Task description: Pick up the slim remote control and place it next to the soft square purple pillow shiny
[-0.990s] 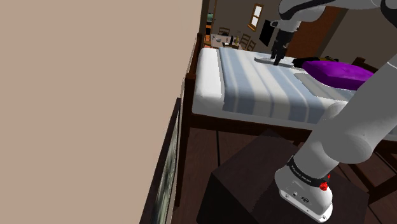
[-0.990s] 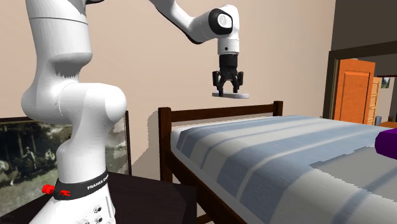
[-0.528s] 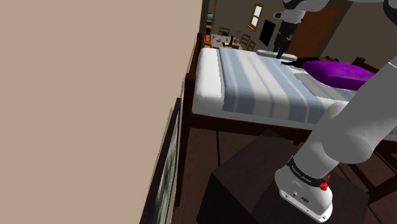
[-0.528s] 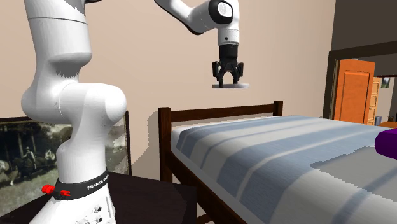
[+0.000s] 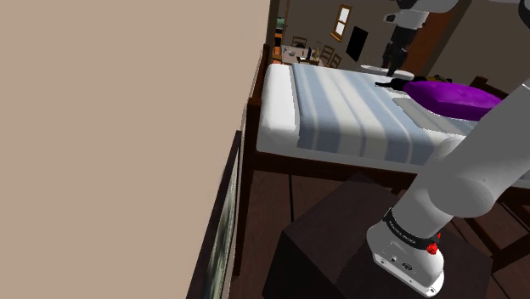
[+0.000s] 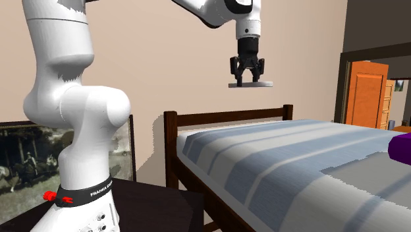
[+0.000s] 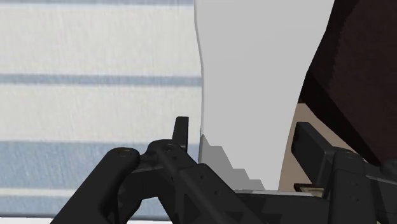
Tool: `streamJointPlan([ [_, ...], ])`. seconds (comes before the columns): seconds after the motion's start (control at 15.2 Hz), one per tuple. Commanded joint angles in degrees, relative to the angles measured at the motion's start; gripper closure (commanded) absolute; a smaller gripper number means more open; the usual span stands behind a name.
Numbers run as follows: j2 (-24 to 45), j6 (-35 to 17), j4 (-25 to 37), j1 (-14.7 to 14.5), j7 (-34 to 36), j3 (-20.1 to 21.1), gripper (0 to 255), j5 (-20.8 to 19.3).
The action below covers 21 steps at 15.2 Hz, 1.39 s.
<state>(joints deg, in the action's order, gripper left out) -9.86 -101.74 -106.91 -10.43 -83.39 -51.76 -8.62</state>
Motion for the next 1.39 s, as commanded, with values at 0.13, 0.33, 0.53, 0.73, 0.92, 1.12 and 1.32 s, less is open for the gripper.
streamJointPlan([
  [0.13, -1.1, 0.2, -0.1, 2.0, -5.0, -3.1, 255, -1.1],
  [0.33, -0.3, 0.2, 1.0, 3.3, -9.6, -6.2, 255, -0.7],
  [0.53, 1.6, 0.2, 2.6, 4.2, -14.8, -10.2, 255, 0.8],
  [0.73, 5.3, 0.2, 4.8, 5.2, -21.3, -14.8, 255, 4.1],
  [0.92, 12.0, 0.6, 7.7, 7.6, -29.7, -19.6, 255, 10.5],
  [1.12, 20.1, 2.0, 11.5, 15.0, -38.8, -20.4, 255, 18.6],
  [1.32, 26.5, 4.0, 16.2, 24.6, -45.7, -17.9, 255, 24.5],
])
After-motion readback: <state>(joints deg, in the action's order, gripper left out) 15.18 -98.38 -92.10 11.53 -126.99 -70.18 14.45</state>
